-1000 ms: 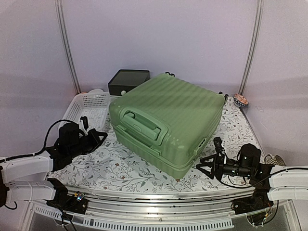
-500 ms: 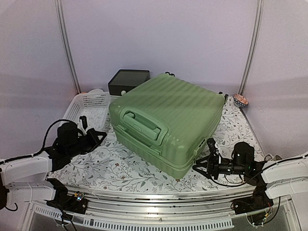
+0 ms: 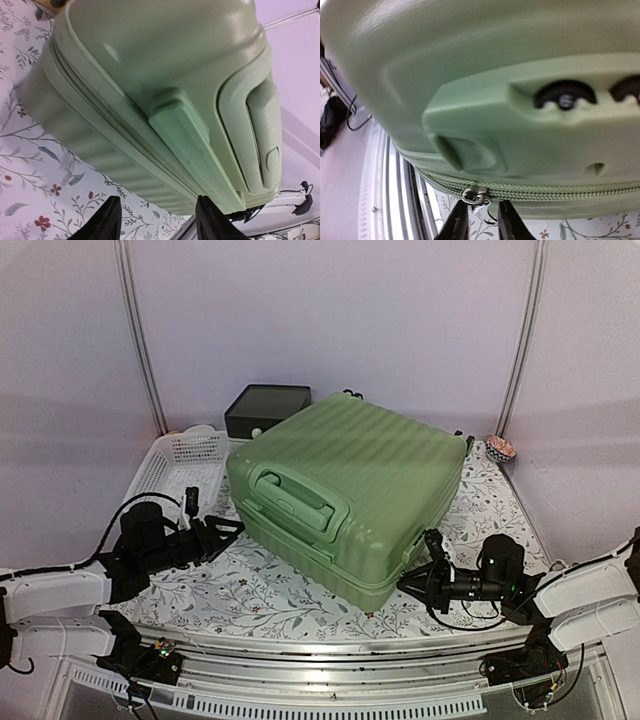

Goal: Open, take out, and arrange the luggage
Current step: Pick up the zipper from the luggage, then pick up the handle of the luggage, then unzip the zipper of the luggage, then pick up the zipper from the luggage, then unzip the zipper of the luggage.

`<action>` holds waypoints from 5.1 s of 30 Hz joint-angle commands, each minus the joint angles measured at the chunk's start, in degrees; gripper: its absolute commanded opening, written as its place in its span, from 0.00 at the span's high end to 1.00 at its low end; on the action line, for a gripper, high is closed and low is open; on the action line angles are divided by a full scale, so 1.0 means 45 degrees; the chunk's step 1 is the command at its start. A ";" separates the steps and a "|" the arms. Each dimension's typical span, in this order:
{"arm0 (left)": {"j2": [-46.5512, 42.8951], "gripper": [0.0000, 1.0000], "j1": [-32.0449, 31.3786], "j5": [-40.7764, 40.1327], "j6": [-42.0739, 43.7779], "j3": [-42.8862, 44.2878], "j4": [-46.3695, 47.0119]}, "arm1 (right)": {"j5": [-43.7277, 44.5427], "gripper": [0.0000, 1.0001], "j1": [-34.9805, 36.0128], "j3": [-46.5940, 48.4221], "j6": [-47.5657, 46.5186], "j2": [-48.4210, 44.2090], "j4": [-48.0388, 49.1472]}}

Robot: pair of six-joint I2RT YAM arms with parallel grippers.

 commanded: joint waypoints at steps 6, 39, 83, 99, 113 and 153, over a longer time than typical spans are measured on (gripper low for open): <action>0.0670 0.43 -0.1551 0.0253 -0.0623 -0.0325 0.2329 | 0.0315 0.97 -0.0039 -0.0072 -0.0264 -0.0325 0.0525; 0.6398 0.32 -0.4178 -0.0562 -0.3076 0.1149 0.8951 | 0.0137 0.97 -0.0036 0.0422 -0.0708 -0.0963 -0.1513; -0.3795 1.00 -0.2151 -0.2858 -0.1784 -0.1037 -0.1828 | 0.6349 0.98 -0.1288 0.0797 0.0448 -0.2575 -0.3490; -0.5201 1.00 -0.1631 -0.3160 -0.1829 -0.1074 -0.3630 | 1.0894 0.99 -0.2063 0.0482 0.1978 -0.5230 -0.5622; -0.4876 1.00 -0.1631 -0.3113 -0.1558 -0.0873 -0.3799 | 0.6356 0.68 -0.2246 0.0418 -0.0014 -0.6097 -0.5254; -0.5733 1.00 -0.1522 -0.3790 -0.1305 -0.0557 -0.5176 | 0.6066 0.99 -0.4944 0.1982 0.0887 0.0302 -0.1590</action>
